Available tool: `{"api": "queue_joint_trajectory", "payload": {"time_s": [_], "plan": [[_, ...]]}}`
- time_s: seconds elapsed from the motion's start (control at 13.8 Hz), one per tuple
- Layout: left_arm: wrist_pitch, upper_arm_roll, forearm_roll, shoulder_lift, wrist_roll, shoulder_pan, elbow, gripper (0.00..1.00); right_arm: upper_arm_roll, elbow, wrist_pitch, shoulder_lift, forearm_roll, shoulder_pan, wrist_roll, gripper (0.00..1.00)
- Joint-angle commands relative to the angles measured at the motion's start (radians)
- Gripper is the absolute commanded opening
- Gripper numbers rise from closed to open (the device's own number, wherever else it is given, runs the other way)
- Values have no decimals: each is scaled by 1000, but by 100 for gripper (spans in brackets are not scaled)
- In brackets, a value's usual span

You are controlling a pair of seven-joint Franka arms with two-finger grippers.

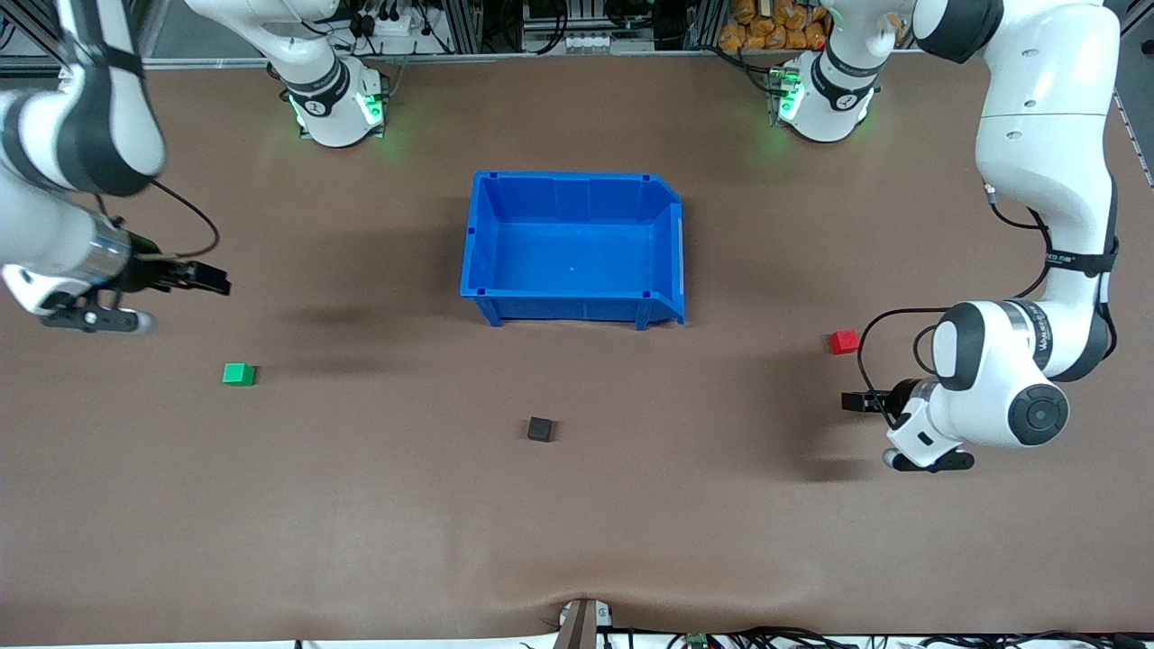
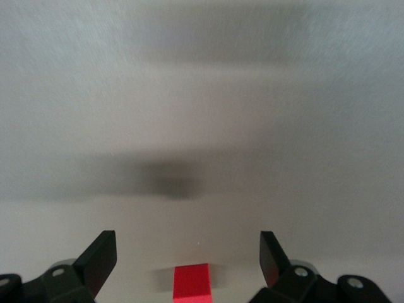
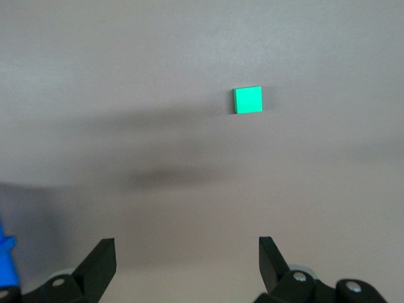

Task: Attach green and red cubes to black cube
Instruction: 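Reach the left gripper to the red cube while the right gripper reaches the green cube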

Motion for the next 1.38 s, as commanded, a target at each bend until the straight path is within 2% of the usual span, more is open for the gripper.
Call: {"api": "queue_joint_trajectory", "payload": {"time_s": [0.0,0.07,0.22,0.36,0.51,0.73,1.02,1.16,1.31], "plan": [[-7,-27,-14,-23,-16,13,-69,100,4,-47,99,70,-9,-33,-5,100],[-7,-36,-14,-26,-8,18,-86,100,4,-49,125,105,-9,-40,-5,100],[-10,-46,-15,-35,1,18,-118,88,4,-49,192,171,-8,-50,-11,100],[-35,-47,-15,-46,-2,21,-134,86,3,-46,283,231,-8,-54,-60,100],[-49,-49,-14,-45,19,53,-146,80,3,-32,366,291,-11,-60,-106,100],[-59,-49,-15,-46,38,55,-155,75,3,23,389,372,-11,-73,-160,100],[-72,-50,-15,-45,30,52,-155,72,3,37,479,432,-9,-99,-233,100],[-85,-50,-15,-45,38,53,-160,63,3,48,515,458,-9,-112,-272,100],[-86,-50,-15,-43,38,55,-171,60,3,68,515,474,-9,-119,-279,100]]}}
